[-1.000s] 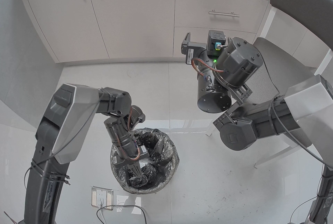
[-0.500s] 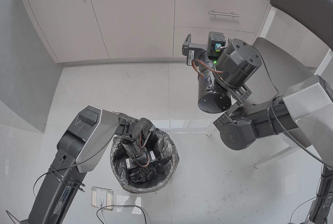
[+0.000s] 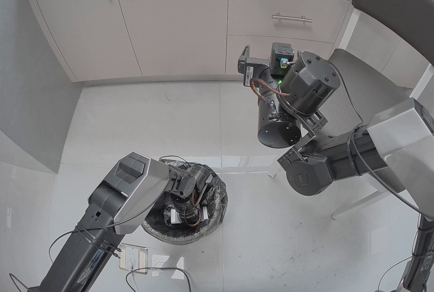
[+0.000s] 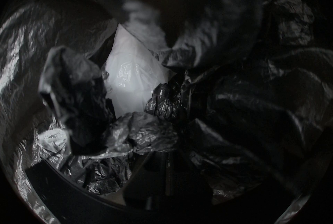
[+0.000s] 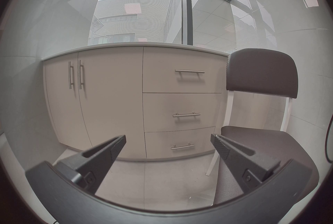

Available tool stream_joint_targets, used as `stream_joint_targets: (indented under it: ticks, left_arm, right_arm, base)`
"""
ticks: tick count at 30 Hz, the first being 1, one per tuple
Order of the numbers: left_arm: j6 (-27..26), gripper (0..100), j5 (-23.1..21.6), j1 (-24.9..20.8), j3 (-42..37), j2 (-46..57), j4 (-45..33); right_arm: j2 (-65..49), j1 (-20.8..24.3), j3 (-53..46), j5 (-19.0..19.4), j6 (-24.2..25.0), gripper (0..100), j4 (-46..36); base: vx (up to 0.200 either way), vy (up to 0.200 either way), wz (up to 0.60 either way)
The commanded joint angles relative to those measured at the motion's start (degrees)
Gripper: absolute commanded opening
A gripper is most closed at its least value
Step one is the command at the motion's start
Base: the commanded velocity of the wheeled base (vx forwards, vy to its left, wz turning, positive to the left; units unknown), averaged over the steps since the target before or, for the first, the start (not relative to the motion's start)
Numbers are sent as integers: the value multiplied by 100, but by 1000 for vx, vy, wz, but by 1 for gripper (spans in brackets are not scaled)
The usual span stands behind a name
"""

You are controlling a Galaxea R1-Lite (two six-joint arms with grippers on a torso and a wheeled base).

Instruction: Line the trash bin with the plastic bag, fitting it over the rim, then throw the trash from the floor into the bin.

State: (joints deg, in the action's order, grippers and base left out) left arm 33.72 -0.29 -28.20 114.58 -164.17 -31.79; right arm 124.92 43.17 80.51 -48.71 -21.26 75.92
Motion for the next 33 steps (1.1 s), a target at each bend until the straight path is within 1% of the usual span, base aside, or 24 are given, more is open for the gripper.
stream_joint_targets:
  ticks: [1,5,6,10,17,18,20,24,26,27,30,32,33]
  left_arm:
    - [3,0,20,-37,1,43,-29]
    - [3,0,47,-28,1,263,-248]
    - [3,0,126,-19,1,386,-415]
    - [-32,0,381,16,1,597,-538]
    - [-234,0,398,104,1,966,-662]
    - [-322,0,398,130,1,1203,-820]
    - [-331,0,434,130,1,1379,-952]
    - [-331,0,750,165,1,1713,-1154]
    - [-331,0,829,174,1,1836,-1224]
    - [-331,0,935,174,1,2188,-1409]
    - [-340,0,1110,165,1,2671,-1602]
    - [-348,0,1216,157,1,2820,-1646]
    - [-401,0,1444,148,1,3119,-1760]
  right_arm:
    - [6,-1,-44,2,-1,100,1]
    - [-11,8,-88,2,-1,100,1]
    - [-20,8,-79,2,-1,100,1]
    - [-46,16,-79,2,-1,100,1]
    - [-38,16,-88,2,-1,100,1]
    - [-29,16,-88,2,-1,100,1]
    - [-38,16,-114,2,-1,100,1]
    - [-161,60,-343,2,-27,100,-7]
    - [-213,87,-413,11,-45,100,-7]
    - [-328,104,-536,11,-150,100,-16]
    - [-539,78,-703,37,-352,100,-34]
    - [-626,51,-800,37,-379,100,-34]
    - [-881,25,-1046,37,-405,100,-16]
  base:
    - [0,0,0]
    - [0,0,0]
    - [0,0,0]
    - [0,0,0]
    - [0,0,0]
    - [0,0,0]
    - [0,0,0]
    - [0,0,0]
    - [0,0,0]
    - [0,0,0]
    - [0,0,0]
    - [0,0,0]
    - [0,0,0]
